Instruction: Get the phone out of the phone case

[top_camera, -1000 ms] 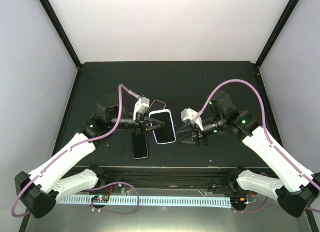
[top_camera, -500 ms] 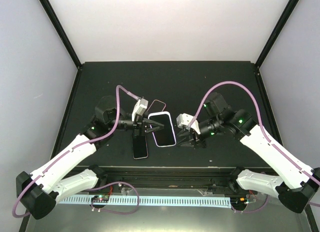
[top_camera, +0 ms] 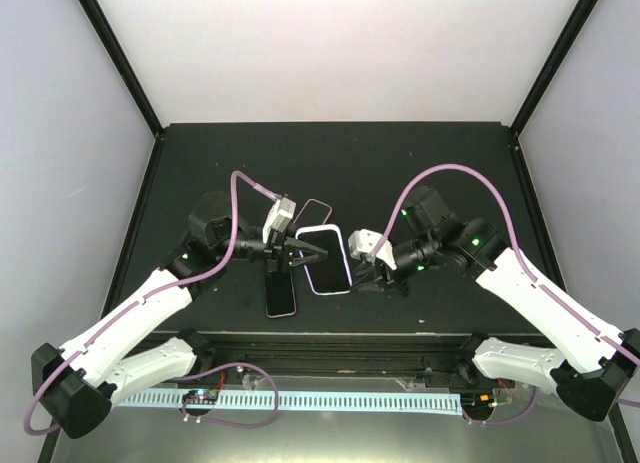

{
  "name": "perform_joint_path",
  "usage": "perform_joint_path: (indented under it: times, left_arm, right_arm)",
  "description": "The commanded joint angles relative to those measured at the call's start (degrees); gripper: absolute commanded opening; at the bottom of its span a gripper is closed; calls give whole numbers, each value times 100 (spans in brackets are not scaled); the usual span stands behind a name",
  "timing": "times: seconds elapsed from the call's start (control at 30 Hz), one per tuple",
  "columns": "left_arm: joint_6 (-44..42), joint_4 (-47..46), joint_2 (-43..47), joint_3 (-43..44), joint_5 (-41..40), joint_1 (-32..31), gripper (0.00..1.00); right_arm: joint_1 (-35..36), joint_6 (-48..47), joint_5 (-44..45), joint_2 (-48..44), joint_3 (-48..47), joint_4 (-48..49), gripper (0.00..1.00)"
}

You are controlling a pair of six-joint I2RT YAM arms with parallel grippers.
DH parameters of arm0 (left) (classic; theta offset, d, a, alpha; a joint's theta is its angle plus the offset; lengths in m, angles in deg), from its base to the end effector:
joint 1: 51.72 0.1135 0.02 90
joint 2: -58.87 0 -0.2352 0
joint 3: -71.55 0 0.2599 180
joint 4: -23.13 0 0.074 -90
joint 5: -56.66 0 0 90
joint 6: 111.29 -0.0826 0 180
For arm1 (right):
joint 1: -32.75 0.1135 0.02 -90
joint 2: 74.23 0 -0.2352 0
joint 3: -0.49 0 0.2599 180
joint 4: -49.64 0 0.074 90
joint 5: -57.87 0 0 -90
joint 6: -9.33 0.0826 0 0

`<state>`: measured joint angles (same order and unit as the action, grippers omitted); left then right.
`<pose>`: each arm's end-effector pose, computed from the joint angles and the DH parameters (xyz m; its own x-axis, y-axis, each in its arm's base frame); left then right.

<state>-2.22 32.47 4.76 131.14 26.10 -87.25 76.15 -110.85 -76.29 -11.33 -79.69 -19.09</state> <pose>0.1675 -0.2070 0.3211 -0.3768 0.0649 -0.9240 0.9222 -0.0680 -0.3808 0.1378 0.2095 0.2959 -0.0848 -0.5766 -0.8126 -0.9844 -0.0774 0.1577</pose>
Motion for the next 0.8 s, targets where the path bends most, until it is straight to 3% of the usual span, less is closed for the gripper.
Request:
perform_joint_path:
  times: [0.0,0.2,0.77]
  left_arm:
    - [65,-431,-50,166,284,19,2]
    - [127,-447,-101,174,381,19,2]
    - [702,-887,-401,175,1150,-78,1]
  right_arm:
    - [110,-173,65,16,-175,100,25]
    - [210,-386,57,33,-201,50,16]
    - [375,-762,577,-124,193,436,6]
